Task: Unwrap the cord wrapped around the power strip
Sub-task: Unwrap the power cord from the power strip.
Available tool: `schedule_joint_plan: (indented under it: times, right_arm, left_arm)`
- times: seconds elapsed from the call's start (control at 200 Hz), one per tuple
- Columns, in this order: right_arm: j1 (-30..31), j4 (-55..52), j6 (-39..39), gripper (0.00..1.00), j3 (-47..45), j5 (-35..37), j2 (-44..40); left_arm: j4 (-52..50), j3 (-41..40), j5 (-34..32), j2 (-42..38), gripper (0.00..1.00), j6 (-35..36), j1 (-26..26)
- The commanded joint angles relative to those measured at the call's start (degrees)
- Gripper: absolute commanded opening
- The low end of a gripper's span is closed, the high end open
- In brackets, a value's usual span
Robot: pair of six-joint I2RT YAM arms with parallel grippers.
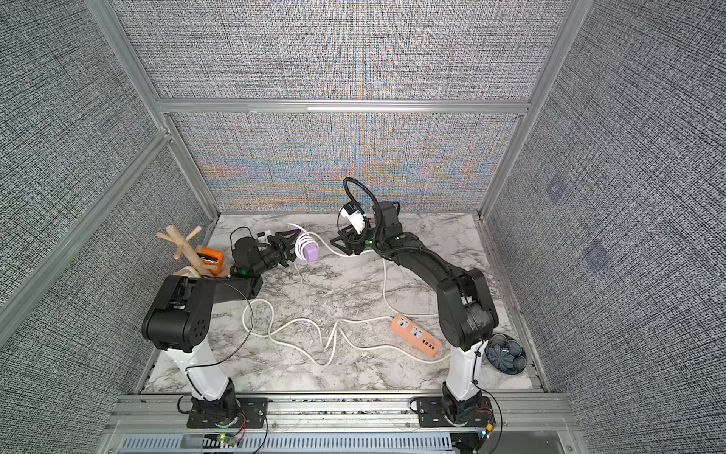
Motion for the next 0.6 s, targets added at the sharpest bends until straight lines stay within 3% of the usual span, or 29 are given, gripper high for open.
schedule_joint_plan:
  times: [0.0, 0.32, 0.42, 0.505, 0.571, 0.596]
  right_arm:
    - [1.0, 0.9, -0.8, 0.7, 2.9, 0.5, 3.4]
    - [2.8, 2.1, 0.8, 0.7, 6.9, 3.9, 11.6]
    - [2.7, -0.1, 0.3, 0.66, 9.6, 2.9, 13.0]
    - [2.4, 0.0, 0.2, 0.49, 8.8, 2.1, 12.0]
    - [2.3, 0.0, 0.2, 0.22, 7.3, 2.2, 10.3]
    - [2.2, 0.0, 0.1, 0.16, 6.5, 2.5, 9.5]
  left_arm:
    - [0.5, 1.1, 3.2, -1.0, 0.0, 1.5, -0.3]
    - [0.0, 2.6, 7.7, -2.1, 0.0, 2.9, -2.1]
    - [-0.3, 2.6, 9.5, -2.3, 0.0, 3.2, -2.4]
    - [-1.5, 2.5, 9.9, -2.7, 0.0, 4.1, -2.4]
    - [-3.5, 2.6, 9.2, -2.8, 0.0, 5.4, -2.4]
    - [-3.9, 2.6, 8.8, -2.7, 0.0, 5.8, -2.4]
